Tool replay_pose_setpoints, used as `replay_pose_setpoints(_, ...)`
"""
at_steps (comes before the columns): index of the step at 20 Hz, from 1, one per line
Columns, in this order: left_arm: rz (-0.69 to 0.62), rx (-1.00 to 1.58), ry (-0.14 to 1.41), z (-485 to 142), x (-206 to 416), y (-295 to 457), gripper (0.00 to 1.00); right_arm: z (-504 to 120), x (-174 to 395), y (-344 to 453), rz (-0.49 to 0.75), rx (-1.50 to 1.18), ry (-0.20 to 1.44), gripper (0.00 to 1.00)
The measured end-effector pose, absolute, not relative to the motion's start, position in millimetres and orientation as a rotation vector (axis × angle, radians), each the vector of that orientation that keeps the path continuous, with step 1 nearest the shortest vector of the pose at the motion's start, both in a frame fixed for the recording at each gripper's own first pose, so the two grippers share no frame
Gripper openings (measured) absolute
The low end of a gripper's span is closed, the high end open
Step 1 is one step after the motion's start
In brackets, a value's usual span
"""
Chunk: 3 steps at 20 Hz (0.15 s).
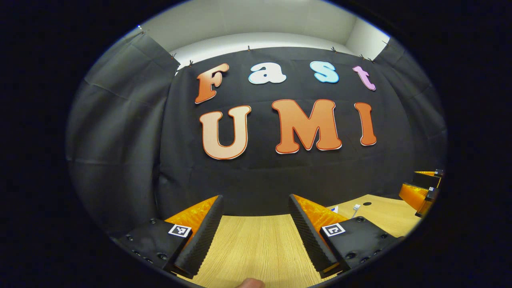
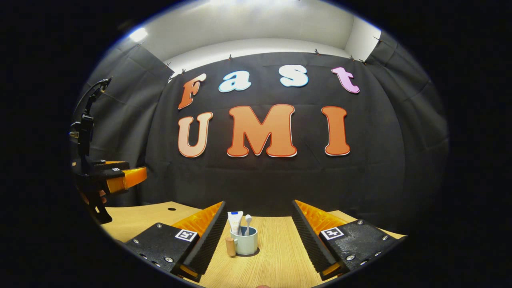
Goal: Put the toothbrush and toothpaste on the desktop into the cup, then pick up the cup and place it on the coaster on the desktop.
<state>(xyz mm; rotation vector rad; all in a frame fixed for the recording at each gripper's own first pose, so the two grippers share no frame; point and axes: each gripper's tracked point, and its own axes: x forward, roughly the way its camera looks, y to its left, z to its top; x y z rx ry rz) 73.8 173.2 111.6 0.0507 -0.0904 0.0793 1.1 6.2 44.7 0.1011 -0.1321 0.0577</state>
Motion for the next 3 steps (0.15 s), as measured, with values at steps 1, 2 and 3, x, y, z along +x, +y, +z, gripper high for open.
replay_pose_setpoints(1, 0.081, 0.038, -0.093, 110.7, 69.5, 173.9, 1.00, 47.5, -1.0, 8.7, 0.062, 0.103, -0.139, 0.96)
replay_pose_setpoints(2, 0.084, 0.030, -0.097, 111.4, 65.3, 175.5, 1.00, 49.7, -3.2, 10.4, 0.064, 0.104, -0.145, 0.96)
replay_pose_setpoints(3, 0.085, 0.027, -0.101, 108.8, 63.7, 176.7, 1.00, 50.9, -4.9, 11.7, 0.066, 0.106, -0.151, 0.96)
